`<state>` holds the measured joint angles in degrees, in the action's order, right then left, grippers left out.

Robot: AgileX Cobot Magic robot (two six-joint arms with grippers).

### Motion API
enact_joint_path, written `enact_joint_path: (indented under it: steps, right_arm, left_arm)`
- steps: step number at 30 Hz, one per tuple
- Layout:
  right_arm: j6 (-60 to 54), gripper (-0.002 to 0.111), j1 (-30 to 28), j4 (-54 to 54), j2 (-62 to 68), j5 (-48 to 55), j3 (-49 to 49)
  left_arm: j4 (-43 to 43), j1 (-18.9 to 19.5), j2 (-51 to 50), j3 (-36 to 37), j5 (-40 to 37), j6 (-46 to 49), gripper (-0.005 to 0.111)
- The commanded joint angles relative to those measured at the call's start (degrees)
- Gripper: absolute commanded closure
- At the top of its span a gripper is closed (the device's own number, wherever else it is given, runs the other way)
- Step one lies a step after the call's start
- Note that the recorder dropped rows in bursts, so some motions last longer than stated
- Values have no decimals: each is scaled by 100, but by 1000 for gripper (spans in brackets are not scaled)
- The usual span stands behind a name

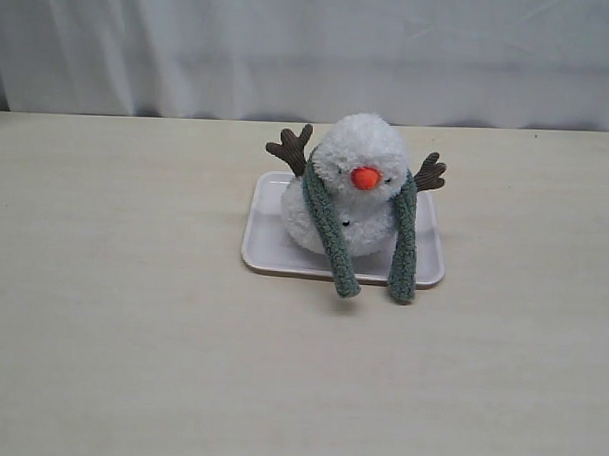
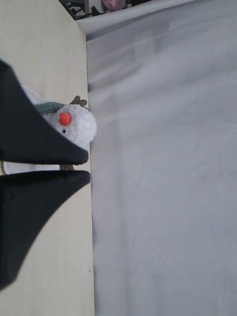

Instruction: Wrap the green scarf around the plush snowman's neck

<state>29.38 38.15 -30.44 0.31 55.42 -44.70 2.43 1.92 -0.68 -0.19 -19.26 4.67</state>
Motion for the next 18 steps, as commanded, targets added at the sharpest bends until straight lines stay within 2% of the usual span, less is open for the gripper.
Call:
enact_joint_path:
  steps: [1, 14, 18]
  right_arm:
    - [18, 104, -16, -1, -31, 35, 14]
    - [18, 104, -44, 775, -31, 20, 84]
    - [18, 104, -358, 1269, -31, 20, 84]
  left_arm:
    - [-13, 2, 14, 19, 65, -1, 107]
    - [-13, 2, 14, 19, 75, -1, 107]
    - [-13, 2, 14, 19, 75, -1, 107]
